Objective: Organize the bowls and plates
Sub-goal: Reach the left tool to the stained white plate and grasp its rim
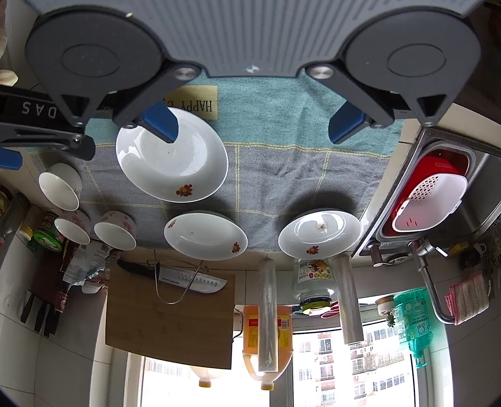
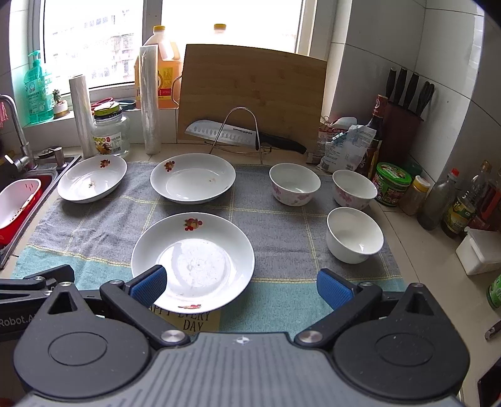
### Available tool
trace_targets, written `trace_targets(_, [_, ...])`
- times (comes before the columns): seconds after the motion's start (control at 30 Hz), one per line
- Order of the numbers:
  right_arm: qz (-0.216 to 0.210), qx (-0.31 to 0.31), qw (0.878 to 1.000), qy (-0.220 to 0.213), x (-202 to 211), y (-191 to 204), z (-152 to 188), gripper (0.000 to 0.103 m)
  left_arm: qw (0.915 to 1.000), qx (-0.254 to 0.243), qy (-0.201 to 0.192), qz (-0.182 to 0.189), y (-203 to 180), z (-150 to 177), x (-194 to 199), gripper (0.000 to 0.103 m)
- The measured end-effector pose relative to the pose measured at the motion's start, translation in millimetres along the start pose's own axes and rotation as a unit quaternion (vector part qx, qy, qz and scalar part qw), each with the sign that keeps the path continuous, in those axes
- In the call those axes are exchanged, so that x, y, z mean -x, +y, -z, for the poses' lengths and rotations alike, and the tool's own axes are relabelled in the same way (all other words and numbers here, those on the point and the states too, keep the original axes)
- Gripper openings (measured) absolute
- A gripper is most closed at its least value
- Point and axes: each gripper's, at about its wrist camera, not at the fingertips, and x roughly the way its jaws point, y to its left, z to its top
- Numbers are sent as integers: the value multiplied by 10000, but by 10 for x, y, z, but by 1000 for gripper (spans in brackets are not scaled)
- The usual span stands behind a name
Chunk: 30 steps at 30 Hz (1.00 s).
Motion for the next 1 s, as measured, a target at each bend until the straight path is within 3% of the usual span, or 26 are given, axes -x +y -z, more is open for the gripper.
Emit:
trace_targets(0.3, [-237, 142, 9995, -152, -72, -63, -39, 103, 9999, 106, -43, -3, -60, -8, -31, 102])
trace_targets(0.57, [-741, 94, 9968, -292, -165, -151, -107, 103, 9997, 222, -140, -2, -51, -42, -36, 102])
trace_targets(1.0, [-1134, -41, 9930, -333, -404, -78, -170, 103, 9999, 122, -93, 69, 226, -45, -291, 102])
